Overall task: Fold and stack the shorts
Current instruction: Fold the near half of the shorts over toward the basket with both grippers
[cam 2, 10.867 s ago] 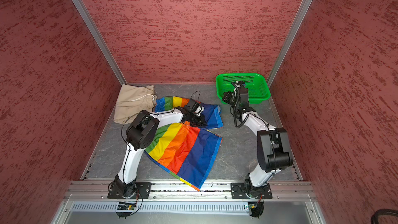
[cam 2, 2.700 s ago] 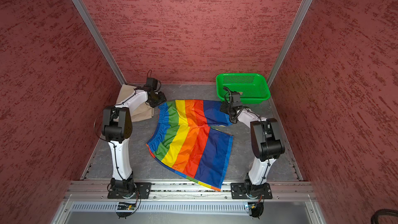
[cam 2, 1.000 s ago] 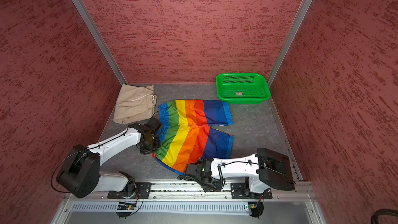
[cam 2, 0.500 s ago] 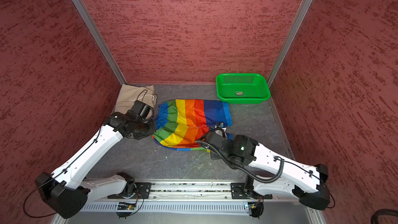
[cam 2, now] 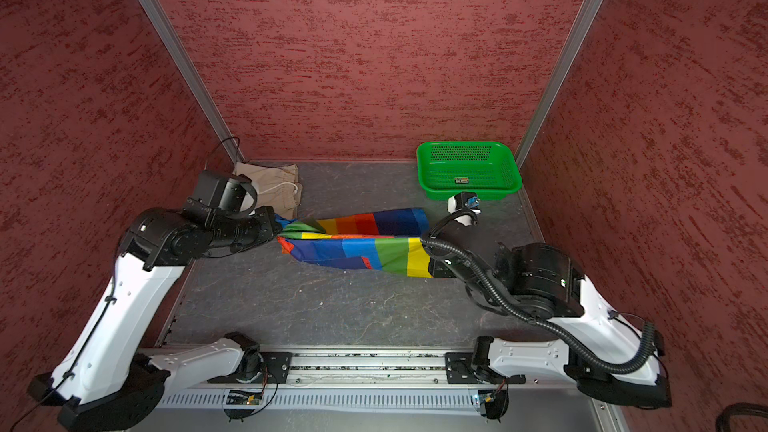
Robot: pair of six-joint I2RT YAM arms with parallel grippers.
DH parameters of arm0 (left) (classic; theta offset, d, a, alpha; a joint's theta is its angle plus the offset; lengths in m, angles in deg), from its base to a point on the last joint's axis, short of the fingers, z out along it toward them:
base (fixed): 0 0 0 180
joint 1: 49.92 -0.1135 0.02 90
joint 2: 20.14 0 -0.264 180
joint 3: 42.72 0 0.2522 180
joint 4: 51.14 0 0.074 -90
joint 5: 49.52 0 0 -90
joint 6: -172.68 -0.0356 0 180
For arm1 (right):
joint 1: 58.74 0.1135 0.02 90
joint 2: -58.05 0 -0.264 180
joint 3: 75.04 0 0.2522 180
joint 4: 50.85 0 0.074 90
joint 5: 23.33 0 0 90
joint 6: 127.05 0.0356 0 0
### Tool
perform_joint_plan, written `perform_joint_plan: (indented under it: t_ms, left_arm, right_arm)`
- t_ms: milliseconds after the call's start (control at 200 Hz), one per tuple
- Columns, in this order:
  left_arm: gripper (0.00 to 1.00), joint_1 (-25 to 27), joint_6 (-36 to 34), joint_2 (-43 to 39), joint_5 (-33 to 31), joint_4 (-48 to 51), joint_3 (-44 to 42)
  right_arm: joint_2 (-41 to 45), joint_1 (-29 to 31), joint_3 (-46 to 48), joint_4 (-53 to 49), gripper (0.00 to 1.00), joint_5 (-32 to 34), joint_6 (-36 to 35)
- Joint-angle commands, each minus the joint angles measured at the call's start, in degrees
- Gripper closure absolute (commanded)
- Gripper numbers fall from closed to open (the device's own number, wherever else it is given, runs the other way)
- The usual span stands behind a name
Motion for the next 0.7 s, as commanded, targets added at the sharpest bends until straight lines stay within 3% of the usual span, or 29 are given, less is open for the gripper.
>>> perform_joint_plan:
  t_ms: [0,140,240,326,396,561,696]
  left_arm:
    - [1.00,-0.23,-0.84,-1.29,-0.13,3.80,0.98]
    - [1.00,-0.48,0.61,-3.28,1.81,2.10,-4.65]
    - [1.00,-1.49,0.81,-3.85,2.92,0.52,-8.29]
    - [1.00,-4.55,-0.04,-3.73,4.86,-1.02,-11.00]
    - [1.00,-8.57,-1.07,-3.45,7.82,-3.03,-13.42]
    - [1.00,-17.14,-3.47,-1.13,13.98,-7.56,-17.94]
    - [0.98,-20.43,-4.86,4.02,15.33,-11.14,-19.44]
  right_arm:
    - [0.96,-0.21,-0.53,-0.26,1.00,3.36,-1.75]
    - [-0.68,-0.21,2.82,2.69,1.00,3.27,-3.92]
    - [-2.64,-0.30,2.98,4.48,1.00,8.36,-6.15]
    - [-3.51,-1.63,3.95,9.24,1.00,13.68,-9.92]
    - [-3.93,-4.80,6.23,16.59,1.00,13.95,-14.56]
    - [-7.70,-18.85,12.97,32.94,1.00,0.56,-22.99]
    - [-15.16,-29.82,15.55,40.15,1.00,-12.41,-26.40]
